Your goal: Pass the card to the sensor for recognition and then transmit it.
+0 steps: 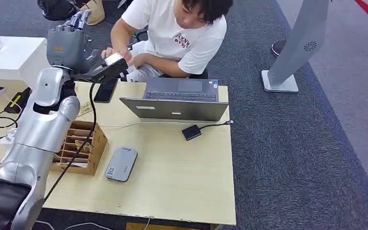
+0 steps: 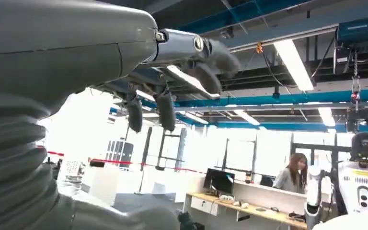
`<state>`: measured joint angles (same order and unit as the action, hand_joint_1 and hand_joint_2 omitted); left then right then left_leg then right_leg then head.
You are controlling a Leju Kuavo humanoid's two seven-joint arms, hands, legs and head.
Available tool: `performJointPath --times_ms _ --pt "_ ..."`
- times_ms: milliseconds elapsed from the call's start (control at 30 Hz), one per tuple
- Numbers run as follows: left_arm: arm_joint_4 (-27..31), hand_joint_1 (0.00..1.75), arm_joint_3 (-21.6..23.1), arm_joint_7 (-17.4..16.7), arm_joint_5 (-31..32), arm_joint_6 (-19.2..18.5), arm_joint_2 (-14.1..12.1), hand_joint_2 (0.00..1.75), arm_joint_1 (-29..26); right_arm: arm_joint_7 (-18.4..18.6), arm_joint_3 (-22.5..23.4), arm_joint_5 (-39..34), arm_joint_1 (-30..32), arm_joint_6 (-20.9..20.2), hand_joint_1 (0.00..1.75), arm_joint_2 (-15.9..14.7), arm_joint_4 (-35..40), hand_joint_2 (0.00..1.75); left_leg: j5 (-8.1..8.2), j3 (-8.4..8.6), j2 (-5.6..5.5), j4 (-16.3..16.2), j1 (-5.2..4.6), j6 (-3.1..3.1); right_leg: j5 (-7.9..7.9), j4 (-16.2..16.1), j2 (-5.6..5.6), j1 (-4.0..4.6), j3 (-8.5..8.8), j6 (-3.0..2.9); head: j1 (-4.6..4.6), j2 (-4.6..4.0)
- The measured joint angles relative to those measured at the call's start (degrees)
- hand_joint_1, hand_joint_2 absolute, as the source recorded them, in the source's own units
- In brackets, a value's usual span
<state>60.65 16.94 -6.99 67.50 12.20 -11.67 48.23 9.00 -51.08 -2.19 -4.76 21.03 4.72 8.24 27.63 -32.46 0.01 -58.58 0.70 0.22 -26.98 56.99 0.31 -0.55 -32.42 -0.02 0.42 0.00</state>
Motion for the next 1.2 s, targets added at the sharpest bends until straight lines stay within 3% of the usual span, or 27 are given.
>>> performJointPath --times_ms 100,233,433,667,967,1033,1067,1100,1133,1200 --pt "2.76 0.00 0.00 1.21 -1.07 1.14 -0.31 1.75 -2.61 0.40 0.00 -0.13 0.10 0.06 0.00 0.00 0.00 1.75 0.00 -0.01 0.00 0.00 0.00 0.00 0.00 0.00 0.00 0.00 0.01 0.00 0.00 0.00" --pt "11.85 0.00 0.00 3.65 -2.60 3.58 -2.05 1.75 -10.70 0.74 0.02 -1.50 0.30 0.72 0.00 0.00 0.00 1.75 0.05 -0.01 0.08 0.03 0.00 0.00 -0.05 0.00 0.08 -0.01 0.00 0.02 0.00 0.00" --pt "30.26 0.00 -0.81 7.83 -0.92 9.62 -6.87 1.75 -33.53 1.20 0.33 -3.28 1.18 1.95 0.00 0.15 0.00 1.75 0.29 0.09 0.34 0.08 -0.01 -0.02 -0.26 0.00 0.36 -0.03 -0.05 -0.01 -0.02 0.00" --pt "43.88 0.00 -5.26 8.18 -0.22 12.09 -10.58 1.75 -54.30 1.18 1.20 -4.87 1.55 3.13 0.00 0.44 -0.02 1.75 0.43 0.04 0.40 0.10 -0.01 0.04 -0.34 -0.01 0.40 -0.03 -0.07 -0.01 0.07 -0.02" --pt "45.08 0.00 -6.16 8.02 -0.31 12.03 -10.97 1.75 -56.91 1.16 1.31 -5.07 1.67 3.25 0.00 0.44 -0.02 1.75 0.43 0.02 0.39 0.10 0.00 0.04 -0.36 -0.01 0.41 -0.03 -0.08 0.00 0.06 0.00" --pt "46.85 0.00 -7.74 7.28 -1.01 11.17 -11.78 1.75 -61.21 0.98 1.53 -5.20 1.82 3.63 0.00 0.48 -0.02 1.75 0.43 0.01 0.32 0.10 -0.01 0.04 -0.43 -0.02 0.33 -0.02 -0.08 0.03 0.06 0.00" --pt "48.18 0.00 -9.91 6.23 -2.17 8.61 -12.72 1.75 -65.45 0.68 1.64 -5.20 1.82 3.89 0.00 0.50 -0.02 1.75 0.43 0.00 0.22 0.10 -0.01 0.04 -0.47 -0.02 0.21 -0.02 -0.07 0.05 0.07 0.00" --pt "48.52 0.00 -12.58 5.66 -3.30 5.00 -13.64 1.75 -68.26 0.42 1.79 -5.20 1.78 4.02 0.00 0.59 -0.02 1.75 0.43 -0.02 0.16 0.10 0.01 0.04 -0.47 -0.01 0.14 -0.01 -0.05 0.05 0.07 0.00" --pt "48.50 0.00 -15.80 4.92 -5.68 -4.55 -16.67 1.75 -71.29 -0.24 1.90 -5.11 1.77 3.80 0.00 0.61 -0.02 1.75 0.41 0.00 0.14 0.10 0.05 0.04 -0.45 0.01 0.09 0.02 0.00 0.02 0.07 0.00" --pt "48.35 0.00 -17.66 5.46 -7.19 -6.64 -19.03 1.75 -72.32 -0.52 1.90 -5.11 1.74 3.67 0.00 0.61 -0.04 1.75 0.36 0.01 0.04 0.10 0.05 0.03 -0.45 0.01 0.01 0.02 0.05 0.01 0.09 0.00"
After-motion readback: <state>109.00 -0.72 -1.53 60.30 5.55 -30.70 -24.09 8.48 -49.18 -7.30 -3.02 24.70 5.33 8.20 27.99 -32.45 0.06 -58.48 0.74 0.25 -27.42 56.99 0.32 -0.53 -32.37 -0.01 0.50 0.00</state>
